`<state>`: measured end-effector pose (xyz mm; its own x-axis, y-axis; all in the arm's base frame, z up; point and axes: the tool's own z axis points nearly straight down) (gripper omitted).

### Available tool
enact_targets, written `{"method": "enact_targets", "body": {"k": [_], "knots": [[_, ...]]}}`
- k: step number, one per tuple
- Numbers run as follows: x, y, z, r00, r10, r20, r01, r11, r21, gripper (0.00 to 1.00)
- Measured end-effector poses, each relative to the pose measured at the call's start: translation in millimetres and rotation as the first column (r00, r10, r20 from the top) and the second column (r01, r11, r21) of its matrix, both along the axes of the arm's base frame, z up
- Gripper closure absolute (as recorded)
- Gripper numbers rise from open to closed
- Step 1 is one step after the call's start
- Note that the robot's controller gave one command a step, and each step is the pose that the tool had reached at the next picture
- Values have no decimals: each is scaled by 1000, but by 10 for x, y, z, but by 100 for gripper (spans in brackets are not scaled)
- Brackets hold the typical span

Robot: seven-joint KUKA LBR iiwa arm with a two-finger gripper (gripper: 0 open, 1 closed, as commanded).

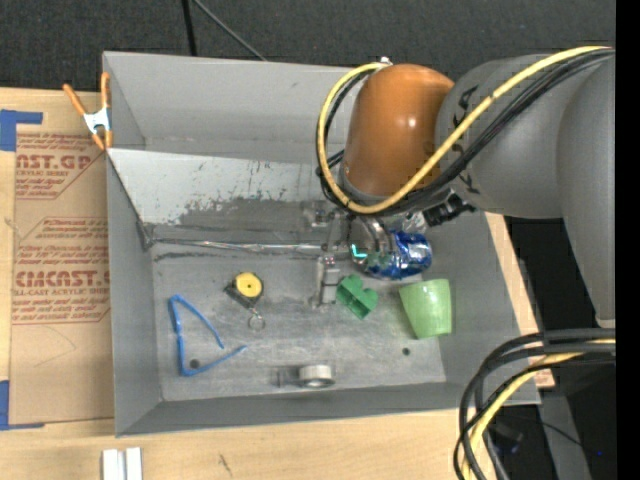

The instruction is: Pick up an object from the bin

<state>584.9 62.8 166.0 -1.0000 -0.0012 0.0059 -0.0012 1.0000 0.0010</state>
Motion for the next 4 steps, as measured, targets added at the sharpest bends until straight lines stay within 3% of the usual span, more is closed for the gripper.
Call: {"method": "enact_targets", "body": {"k": [1,2,3,4], "knots": [[-136,805,-1006,999,-54,1,54,999,1,0],[-154,510,-649,1000,6,9,-6,1000,-1,0],[-26,764,-514,999,-35,9,35,999,1,0],[-94,598,-979,981,-196,3,196,981,-2,0]]}}
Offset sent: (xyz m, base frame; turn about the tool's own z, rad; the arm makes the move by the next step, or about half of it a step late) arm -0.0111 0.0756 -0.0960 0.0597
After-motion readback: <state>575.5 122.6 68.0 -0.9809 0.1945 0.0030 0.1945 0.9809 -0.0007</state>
